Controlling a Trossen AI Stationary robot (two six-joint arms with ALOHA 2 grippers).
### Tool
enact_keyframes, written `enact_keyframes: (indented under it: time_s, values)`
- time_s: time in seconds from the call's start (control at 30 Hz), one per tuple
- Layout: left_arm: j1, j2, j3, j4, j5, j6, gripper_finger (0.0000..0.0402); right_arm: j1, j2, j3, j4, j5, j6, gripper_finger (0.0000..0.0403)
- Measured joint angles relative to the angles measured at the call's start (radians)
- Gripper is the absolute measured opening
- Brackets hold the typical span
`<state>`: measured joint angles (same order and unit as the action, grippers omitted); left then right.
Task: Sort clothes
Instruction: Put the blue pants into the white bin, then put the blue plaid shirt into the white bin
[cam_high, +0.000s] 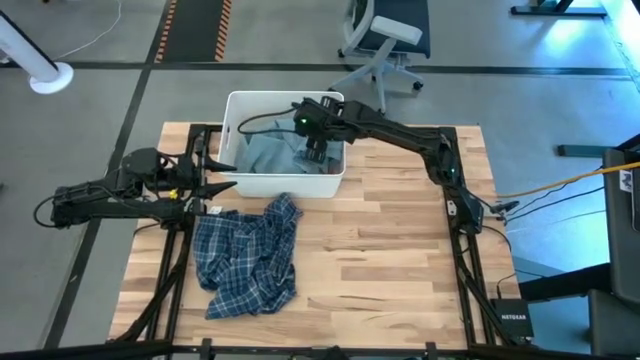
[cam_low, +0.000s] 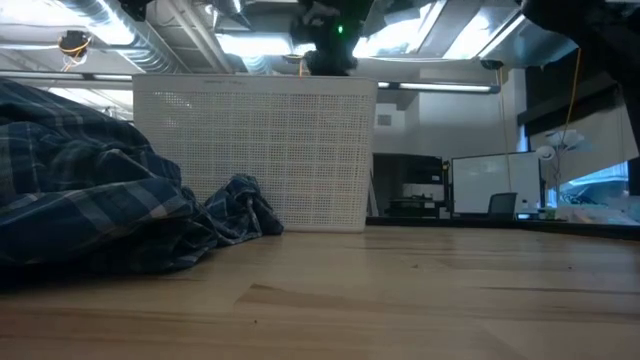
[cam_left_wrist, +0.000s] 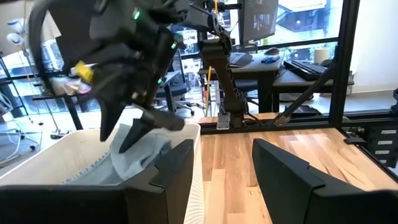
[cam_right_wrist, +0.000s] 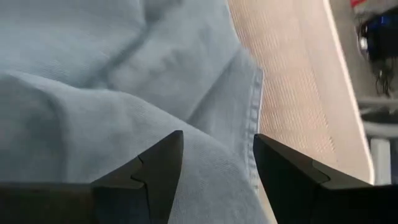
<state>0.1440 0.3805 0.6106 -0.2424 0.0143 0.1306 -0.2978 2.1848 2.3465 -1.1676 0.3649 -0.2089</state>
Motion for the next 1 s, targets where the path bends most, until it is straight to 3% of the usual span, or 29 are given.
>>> enact_keyframes:
  time_s: [0.5,0.67,0.93,1.0]
  values:
    - [0.000,0.001,0.000,0.000,0.000,0.005,0.0159,-0.037,0.029,-0.322,0.196,-0.062,0.002,0.0216]
    - [0.000,0.001,0.000,-0.001,0.000,0.006,0.0159,-0.014,0.009,-0.264,0.183,-0.025,-0.050,0.0216]
    - [0.000,0.001,0.000,-0.001,0.000,0.002,0.0159,0.114,-0.049,0.007,0.059,0.142,-0.129,0.0216]
    - [0.000,0.000,0.000,-0.001,0.000,-0.003,0.0159,0.162,-0.081,-0.008,0.089,0.164,-0.134,0.0216]
